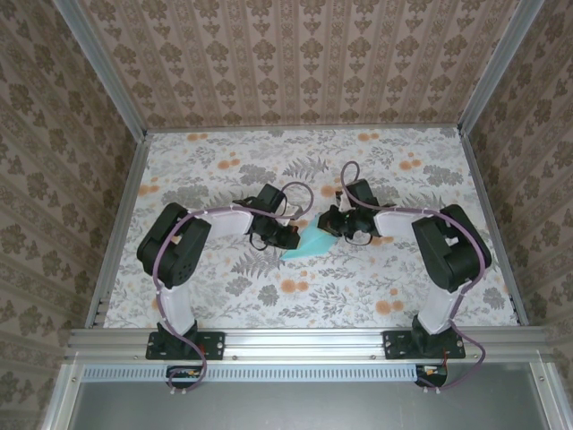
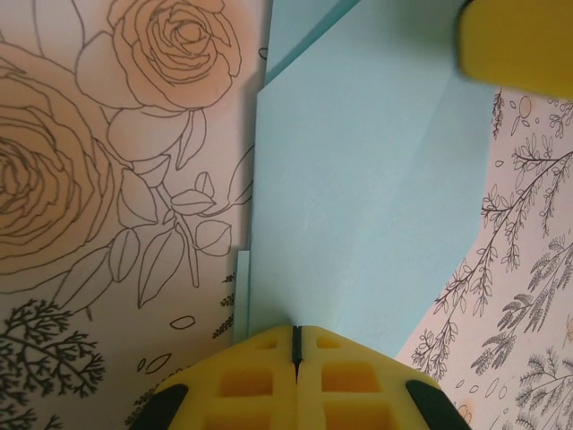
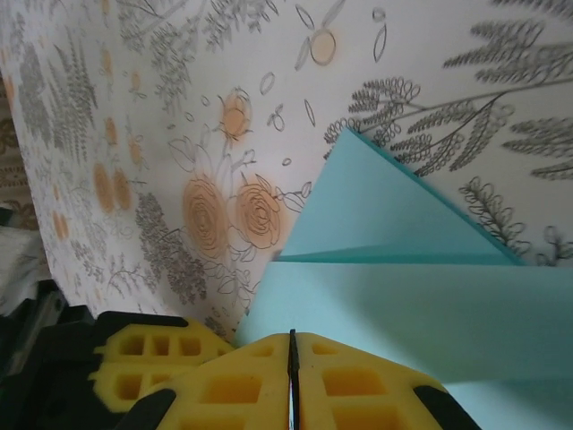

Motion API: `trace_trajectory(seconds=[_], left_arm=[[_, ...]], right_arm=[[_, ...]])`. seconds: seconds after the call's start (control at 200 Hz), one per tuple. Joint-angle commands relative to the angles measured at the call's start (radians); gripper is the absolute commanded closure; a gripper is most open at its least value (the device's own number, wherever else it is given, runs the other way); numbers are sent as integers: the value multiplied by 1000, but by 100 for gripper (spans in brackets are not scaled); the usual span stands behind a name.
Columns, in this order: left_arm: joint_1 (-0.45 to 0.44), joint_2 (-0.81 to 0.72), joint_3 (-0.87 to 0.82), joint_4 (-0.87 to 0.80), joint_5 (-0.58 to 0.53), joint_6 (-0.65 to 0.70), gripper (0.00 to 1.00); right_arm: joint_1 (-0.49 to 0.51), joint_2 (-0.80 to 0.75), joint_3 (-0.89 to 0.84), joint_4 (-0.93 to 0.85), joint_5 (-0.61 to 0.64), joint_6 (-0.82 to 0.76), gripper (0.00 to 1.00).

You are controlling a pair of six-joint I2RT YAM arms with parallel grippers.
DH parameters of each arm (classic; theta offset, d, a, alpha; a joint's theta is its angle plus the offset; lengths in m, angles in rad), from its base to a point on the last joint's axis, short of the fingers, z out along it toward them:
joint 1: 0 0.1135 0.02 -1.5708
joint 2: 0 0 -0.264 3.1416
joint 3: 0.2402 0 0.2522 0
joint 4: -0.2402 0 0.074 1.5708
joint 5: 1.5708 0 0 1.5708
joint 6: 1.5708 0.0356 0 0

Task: Fold a paper plane with a square sheet of paper (pick it up from the middle)
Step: Fourth fold the wing at the center of the table.

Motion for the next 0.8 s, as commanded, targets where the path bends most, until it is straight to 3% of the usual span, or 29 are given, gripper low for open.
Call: trace_trajectory(seconds=[0.0,0.255,0.44,0.555,0.795], left_arm=[[10,26,4,-61,-8,49,100],[10,-30,2,6,-6,-82,99],[-20,-145,-61,133,-55,-323,83],[-69,-200,-122,233,-117,-481,78],[-92,-217,-235,361,-172,-655,77]], right_arm=[[8,44,22,55,-16,51,90],[13,85,17,-17,56,48,90],[13,98,10,-65,111,58,90],[11,111,12,-86,135,74,90],[11,146,23,-114,151,91,91]])
